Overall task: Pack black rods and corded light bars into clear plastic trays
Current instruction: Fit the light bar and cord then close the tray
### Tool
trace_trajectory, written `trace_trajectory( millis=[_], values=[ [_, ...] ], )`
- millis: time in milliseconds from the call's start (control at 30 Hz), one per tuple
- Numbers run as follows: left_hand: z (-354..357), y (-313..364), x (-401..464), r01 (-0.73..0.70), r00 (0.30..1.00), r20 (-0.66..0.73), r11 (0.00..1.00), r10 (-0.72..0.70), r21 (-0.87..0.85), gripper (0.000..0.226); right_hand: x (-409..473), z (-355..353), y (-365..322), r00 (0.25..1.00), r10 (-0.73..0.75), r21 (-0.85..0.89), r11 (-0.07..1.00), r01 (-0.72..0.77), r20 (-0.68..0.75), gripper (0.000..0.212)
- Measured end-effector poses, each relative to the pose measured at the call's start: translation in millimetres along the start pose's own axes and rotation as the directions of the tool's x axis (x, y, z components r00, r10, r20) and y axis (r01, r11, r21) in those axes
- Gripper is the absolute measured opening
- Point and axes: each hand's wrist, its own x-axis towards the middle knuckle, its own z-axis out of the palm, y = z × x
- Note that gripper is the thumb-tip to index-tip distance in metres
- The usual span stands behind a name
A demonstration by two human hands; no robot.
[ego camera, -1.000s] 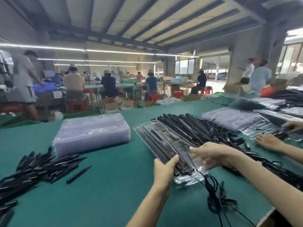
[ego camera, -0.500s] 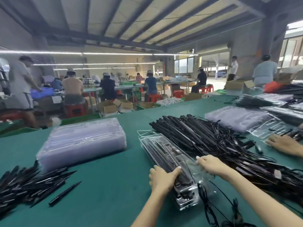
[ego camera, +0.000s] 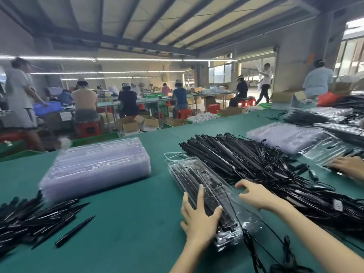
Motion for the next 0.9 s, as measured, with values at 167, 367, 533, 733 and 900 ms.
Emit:
trace_trajectory(
  millis=[167, 367, 533, 733, 900],
  values=[
    [-3.7, 3.5, -1.2, -0.160, 0.987, 0.015, 0.964, 0.161, 0.211, 0.050, 11.0, 23.0, -17.4, 0.969, -0.247, -0.099, 0.965, 0.243, -0.028, 0.045],
    [-4.7, 4.4, -2.0, -0.149, 0.989, 0.017, 0.958, 0.149, 0.244, 0.050, 7.5, 37.8, -25.8, 0.990, -0.127, -0.263, 0.954, 0.141, 0.067, 0.043],
    [-10.8, -2.2, -0.7, -0.184, 0.983, -0.001, 0.979, 0.185, -0.091, 0.048, 13.5, 28.9, -34.9, 0.990, -0.139, -0.386, 0.913, 0.134, 0.015, 0.042],
    [-16.7, -21.7, -7.4, -0.107, 0.994, -0.017, 0.902, 0.110, -0.419, 0.068, 22.7, 55.9, -45.6, 0.988, -0.145, -0.326, 0.932, 0.157, 0.059, 0.048],
    [-12.8, -8.3, -13.5, 0.065, 0.980, 0.189, 0.784, 0.067, -0.618, 0.066, 20.6, 55.3, -49.3, 0.989, -0.127, -0.366, 0.920, 0.144, 0.069, 0.049]
  ],
)
